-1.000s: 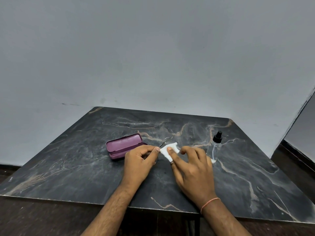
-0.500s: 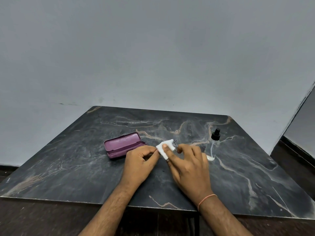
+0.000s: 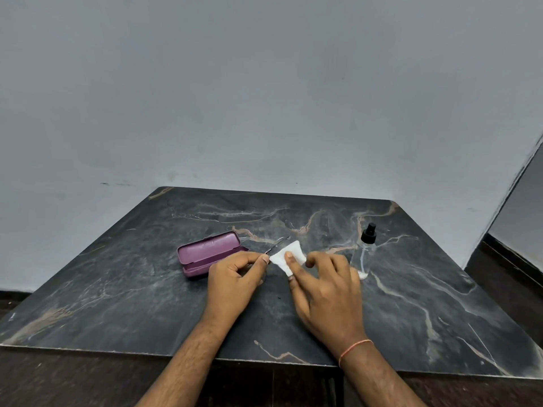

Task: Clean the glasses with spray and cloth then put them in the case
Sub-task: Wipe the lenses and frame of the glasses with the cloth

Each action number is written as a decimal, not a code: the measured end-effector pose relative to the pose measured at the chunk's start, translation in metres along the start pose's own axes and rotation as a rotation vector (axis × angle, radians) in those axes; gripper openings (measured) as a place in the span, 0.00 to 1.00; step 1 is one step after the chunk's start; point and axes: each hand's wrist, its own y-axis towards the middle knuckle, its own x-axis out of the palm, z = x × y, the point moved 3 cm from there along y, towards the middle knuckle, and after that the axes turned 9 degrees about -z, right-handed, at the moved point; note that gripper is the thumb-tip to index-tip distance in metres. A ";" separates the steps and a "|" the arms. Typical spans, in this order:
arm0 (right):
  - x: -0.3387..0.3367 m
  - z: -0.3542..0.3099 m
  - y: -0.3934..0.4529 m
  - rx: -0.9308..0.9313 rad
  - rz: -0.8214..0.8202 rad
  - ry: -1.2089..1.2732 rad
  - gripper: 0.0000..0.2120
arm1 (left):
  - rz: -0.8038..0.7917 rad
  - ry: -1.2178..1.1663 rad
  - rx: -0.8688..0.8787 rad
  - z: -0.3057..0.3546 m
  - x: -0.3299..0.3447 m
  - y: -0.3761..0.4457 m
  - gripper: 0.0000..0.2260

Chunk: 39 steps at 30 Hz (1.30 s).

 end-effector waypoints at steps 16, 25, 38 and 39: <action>0.012 0.027 0.008 0.648 -0.234 1.471 0.10 | -0.042 0.139 0.069 0.010 0.006 -0.001 0.04; 0.008 0.031 0.007 0.740 -0.246 1.746 0.14 | -0.122 0.085 0.031 0.007 0.009 -0.002 0.11; 0.009 0.034 0.005 0.777 -0.179 1.907 0.11 | -0.143 0.146 0.004 0.005 0.007 -0.003 0.15; 0.009 0.035 0.005 0.784 -0.171 1.919 0.11 | -0.152 0.163 -0.011 0.006 0.007 -0.003 0.17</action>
